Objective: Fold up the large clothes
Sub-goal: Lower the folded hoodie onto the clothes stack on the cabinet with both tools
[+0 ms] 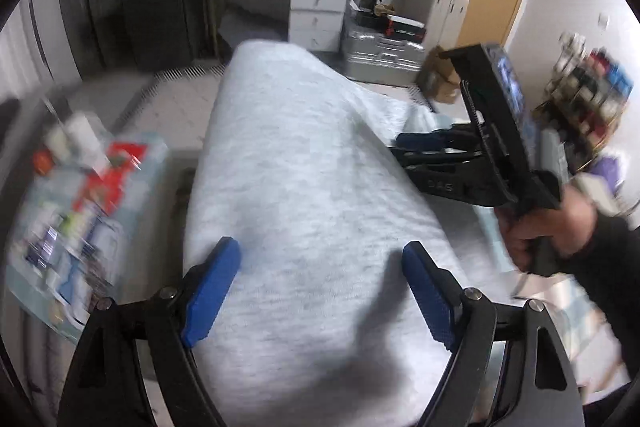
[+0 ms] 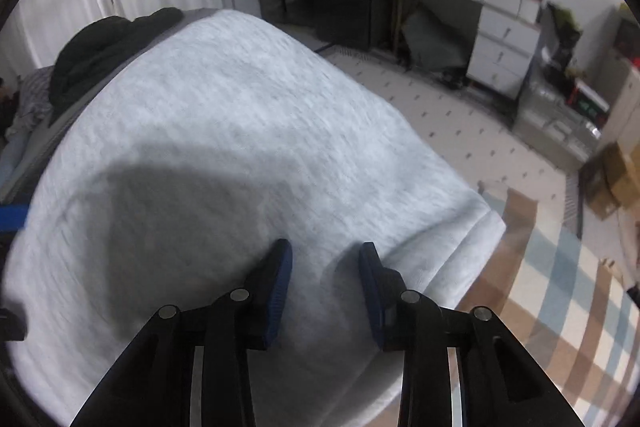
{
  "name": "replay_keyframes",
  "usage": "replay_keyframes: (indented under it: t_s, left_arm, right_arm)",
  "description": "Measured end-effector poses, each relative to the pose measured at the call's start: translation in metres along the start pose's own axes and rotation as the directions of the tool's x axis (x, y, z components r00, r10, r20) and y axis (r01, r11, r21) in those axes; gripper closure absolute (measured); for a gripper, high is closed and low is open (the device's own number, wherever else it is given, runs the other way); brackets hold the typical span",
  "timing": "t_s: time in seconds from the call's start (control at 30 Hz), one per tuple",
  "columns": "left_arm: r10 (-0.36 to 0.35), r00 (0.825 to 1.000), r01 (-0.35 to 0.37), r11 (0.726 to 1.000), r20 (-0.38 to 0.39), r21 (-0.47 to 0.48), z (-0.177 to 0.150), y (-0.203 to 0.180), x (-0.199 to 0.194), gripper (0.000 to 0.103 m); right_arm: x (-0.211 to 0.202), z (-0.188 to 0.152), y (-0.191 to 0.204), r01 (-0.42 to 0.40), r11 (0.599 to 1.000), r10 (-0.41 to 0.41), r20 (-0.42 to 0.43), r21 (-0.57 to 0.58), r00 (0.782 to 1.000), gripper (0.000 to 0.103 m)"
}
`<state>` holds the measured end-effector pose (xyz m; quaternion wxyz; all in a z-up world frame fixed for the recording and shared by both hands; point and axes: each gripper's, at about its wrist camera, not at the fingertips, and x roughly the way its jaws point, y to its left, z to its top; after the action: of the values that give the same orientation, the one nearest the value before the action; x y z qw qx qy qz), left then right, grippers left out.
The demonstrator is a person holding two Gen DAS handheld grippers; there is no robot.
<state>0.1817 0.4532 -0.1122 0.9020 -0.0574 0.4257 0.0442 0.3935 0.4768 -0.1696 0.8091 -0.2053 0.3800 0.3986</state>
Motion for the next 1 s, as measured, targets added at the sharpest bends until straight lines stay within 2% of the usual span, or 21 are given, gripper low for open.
replay_keyframes:
  t_s: [0.1, 0.17, 0.23, 0.3, 0.33, 0.4, 0.47, 0.5, 0.53, 0.57, 0.6, 0.67, 0.77, 0.9, 1.0]
  left_arm:
    - [-0.022, 1.0, 0.023, 0.998, 0.005, -0.053, -0.001, 0.008, 0.009, 0.024]
    - [-0.019, 1.0, 0.019, 0.999, 0.014, -0.049, -0.001, 0.01, 0.013, 0.023]
    - [-0.007, 1.0, 0.007, 0.999, -0.003, -0.048, -0.005, 0.013, 0.014, 0.023]
    - [-0.006, 1.0, 0.006, 0.999, -0.009, -0.045, -0.001, -0.002, -0.02, 0.022]
    - [-0.012, 1.0, 0.011, 0.999, -0.008, -0.051, -0.001, -0.001, -0.022, 0.022]
    - [-0.017, 1.0, 0.017, 0.998, 0.0, -0.053, -0.001, 0.002, -0.032, 0.022]
    - [-0.02, 1.0, 0.02, 0.998, 0.007, -0.059, 0.0, 0.002, -0.033, 0.021]
    - [-0.018, 1.0, 0.018, 0.998, 0.007, -0.063, 0.001, -0.001, -0.036, 0.021]
    - [-0.013, 1.0, 0.013, 0.998, 0.003, -0.062, 0.002, -0.002, -0.035, 0.019]
    - [-0.006, 1.0, 0.006, 0.999, -0.006, -0.05, 0.003, -0.006, -0.033, 0.019]
    - [0.01, 1.0, -0.01, 0.999, -0.012, -0.031, 0.003, -0.012, -0.032, 0.017]
    - [0.047, 0.999, -0.047, 0.999, -0.017, 0.004, 0.002, -0.02, -0.026, 0.009]
    - [0.1, 0.995, -0.099, 0.994, -0.013, 0.041, 0.002, -0.029, -0.025, 0.007]
    - [0.016, 1.0, -0.016, 1.0, 0.005, 0.021, 0.001, -0.03, -0.056, 0.007]
    - [0.014, 0.999, -0.015, 0.998, 0.029, 0.06, -0.001, -0.032, -0.065, 0.007]
  right_arm:
    - [0.002, -0.007, -0.018, -0.051, 0.998, 0.051, 0.011, 0.031, 0.999, 0.071]
    - [-0.001, -0.01, -0.015, -0.021, 1.0, 0.022, 0.05, -0.015, 0.998, 0.071]
    - [-0.01, -0.01, -0.017, -0.029, 0.999, 0.03, 0.054, -0.028, 0.998, 0.071]
    - [-0.029, -0.009, -0.025, -0.096, 0.995, 0.094, 0.057, 0.029, 0.994, 0.071]
    - [-0.043, -0.013, -0.032, -0.158, 0.985, 0.153, 0.082, 0.064, 0.985, 0.069]
    - [-0.067, -0.02, -0.029, -0.228, 0.972, 0.22, 0.116, 0.061, 0.969, 0.068]
    - [-0.07, -0.039, -0.016, -0.308, 0.951, 0.307, 0.052, 0.007, 0.95, 0.068]
    - [-0.065, -0.047, -0.005, -0.317, 0.948, 0.317, 0.005, -0.025, 0.948, 0.068]
    - [-0.059, -0.056, 0.003, -0.28, 0.958, 0.279, -0.017, -0.057, 0.96, 0.068]
    - [-0.053, -0.067, 0.012, -0.221, 0.972, 0.223, 0.008, -0.085, 0.975, 0.068]
    - [-0.048, -0.073, 0.015, -0.202, 0.977, 0.204, 0.025, -0.074, 0.979, 0.068]
    - [-0.043, -0.076, 0.015, -0.202, 0.979, 0.202, 0.053, -0.011, 0.978, 0.068]
    - [-0.045, -0.073, 0.016, -0.186, 0.982, 0.189, 0.063, -0.042, 0.98, 0.068]
    - [-0.069, -0.083, 0.009, -0.222, 0.975, 0.223, 0.07, -0.013, 0.972, 0.068]
    - [-0.075, -0.1, 0.007, -0.269, 0.963, 0.271, 0.076, -0.034, 0.96, 0.068]
